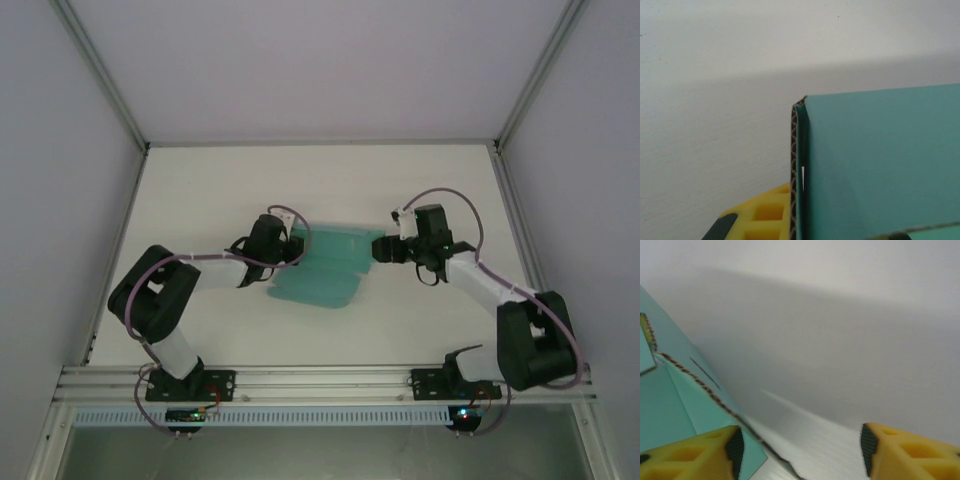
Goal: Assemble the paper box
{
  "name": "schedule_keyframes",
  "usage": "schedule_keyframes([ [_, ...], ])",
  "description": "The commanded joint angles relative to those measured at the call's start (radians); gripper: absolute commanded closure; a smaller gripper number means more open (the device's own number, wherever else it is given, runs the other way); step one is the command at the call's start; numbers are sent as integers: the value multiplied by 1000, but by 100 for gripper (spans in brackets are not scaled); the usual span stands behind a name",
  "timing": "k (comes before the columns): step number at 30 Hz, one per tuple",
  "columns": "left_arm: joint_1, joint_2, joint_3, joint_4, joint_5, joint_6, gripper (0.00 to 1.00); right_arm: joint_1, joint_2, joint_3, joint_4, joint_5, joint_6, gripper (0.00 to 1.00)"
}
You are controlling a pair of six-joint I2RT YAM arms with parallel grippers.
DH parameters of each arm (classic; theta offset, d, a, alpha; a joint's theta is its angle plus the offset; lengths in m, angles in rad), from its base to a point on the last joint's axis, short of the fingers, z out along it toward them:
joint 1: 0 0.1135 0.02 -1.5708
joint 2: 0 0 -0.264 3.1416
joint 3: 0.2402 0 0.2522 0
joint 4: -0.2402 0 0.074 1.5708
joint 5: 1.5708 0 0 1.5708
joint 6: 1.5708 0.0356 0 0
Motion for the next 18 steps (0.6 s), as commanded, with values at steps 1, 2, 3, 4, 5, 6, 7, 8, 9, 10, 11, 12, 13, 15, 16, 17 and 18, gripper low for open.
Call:
schedule_keyframes([
  [1,-1,-15,-3,19,31,8,100,5,82,66,-27,-112,6,41],
  [2,0,-17,0,14,26,6,100,9,100,83,-36,-117,3,41],
  [3,-1,-17,2,7,25,8,100,13,108,91,-47,-114,0,41],
  [4,0,-18,2,3,23,9,100,16,107,93,-51,-115,-3,41],
  [5,-1,-19,-1,3,21,9,100,15,96,92,-54,-115,-6,40],
  [6,-1,-22,-3,4,20,10,100,15,80,90,-61,-115,-5,38],
  [7,-1,-25,-4,1,13,10,100,14,57,89,-73,-122,-9,37],
  [8,-1,-26,-4,-6,2,7,100,11,24,88,-95,-109,-17,35],
  [9,-1,-27,2,-22,-15,-1,100,8,-11,86,-109,-95,-21,34],
  [10,-1,-26,10,-44,-36,-5,100,6,-54,80,-121,-88,-29,32],
  [11,-1,-25,19,-59,-48,-4,100,3,-91,75,-126,-78,-32,30],
  [12,-1,-22,24,-72,-56,-5,100,4,-127,71,-119,-51,-31,28],
  [13,-2,-18,30,-82,-62,-9,100,4,-160,67,-101,-26,-27,22],
  [15,-2,-13,41,-98,-67,-11,100,6,-196,70,-75,-2,5,18],
  [16,-3,-11,44,-98,-68,-13,100,7,-205,75,-63,1,22,14],
  [17,-3,-10,44,-97,-63,-13,100,7,-207,78,-42,-1,31,9],
  [18,-5,-9,45,-95,-60,-10,100,9,-203,83,-24,3,42,4],
])
